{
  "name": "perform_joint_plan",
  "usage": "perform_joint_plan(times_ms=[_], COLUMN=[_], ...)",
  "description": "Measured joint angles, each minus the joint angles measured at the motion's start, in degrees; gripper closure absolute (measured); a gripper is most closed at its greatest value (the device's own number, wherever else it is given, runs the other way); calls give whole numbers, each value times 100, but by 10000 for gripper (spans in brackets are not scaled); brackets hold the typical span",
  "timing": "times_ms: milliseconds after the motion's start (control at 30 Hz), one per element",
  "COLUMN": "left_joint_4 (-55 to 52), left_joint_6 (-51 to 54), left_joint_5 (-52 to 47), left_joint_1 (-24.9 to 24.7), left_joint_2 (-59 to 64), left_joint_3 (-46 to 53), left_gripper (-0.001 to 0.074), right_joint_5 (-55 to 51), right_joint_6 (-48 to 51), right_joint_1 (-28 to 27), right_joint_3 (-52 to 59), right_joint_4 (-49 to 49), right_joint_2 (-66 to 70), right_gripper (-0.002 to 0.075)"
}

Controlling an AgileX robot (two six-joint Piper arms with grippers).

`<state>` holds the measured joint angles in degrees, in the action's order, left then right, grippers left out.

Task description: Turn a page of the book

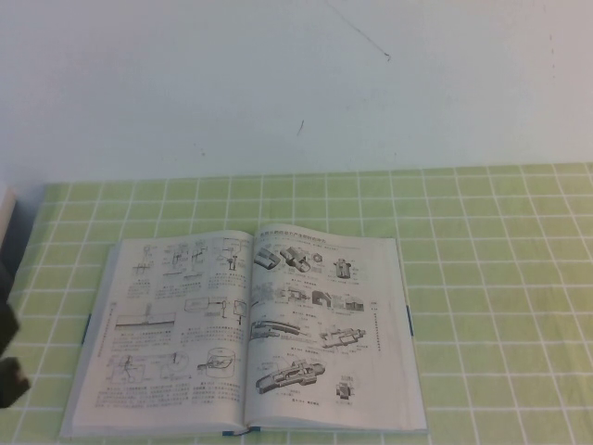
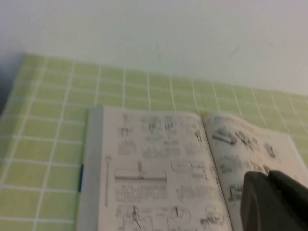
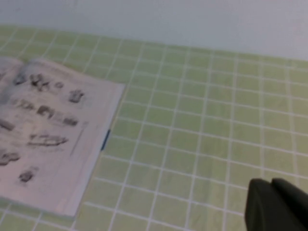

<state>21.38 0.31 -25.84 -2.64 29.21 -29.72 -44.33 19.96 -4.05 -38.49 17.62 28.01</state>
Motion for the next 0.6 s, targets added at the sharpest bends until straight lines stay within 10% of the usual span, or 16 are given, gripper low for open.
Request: perform_joint_plan(times_ms=[300, 600], left_joint_4=[2949, 3346], left_joint_6=[3478, 4160], left_joint_5=[-180, 108], left_joint_1=[0, 0], left_joint_2=[2507, 4392], left_joint_3=[-376, -1150], left_gripper=[738, 738], right_joint_5=[361, 381], right_joint_6=[1936, 3978], right_joint_1=[0, 162], right_joint_3=[-97, -267], right_joint_4=[1968, 3202], right_joint_2=[1721, 3894], right_gripper=[728, 728])
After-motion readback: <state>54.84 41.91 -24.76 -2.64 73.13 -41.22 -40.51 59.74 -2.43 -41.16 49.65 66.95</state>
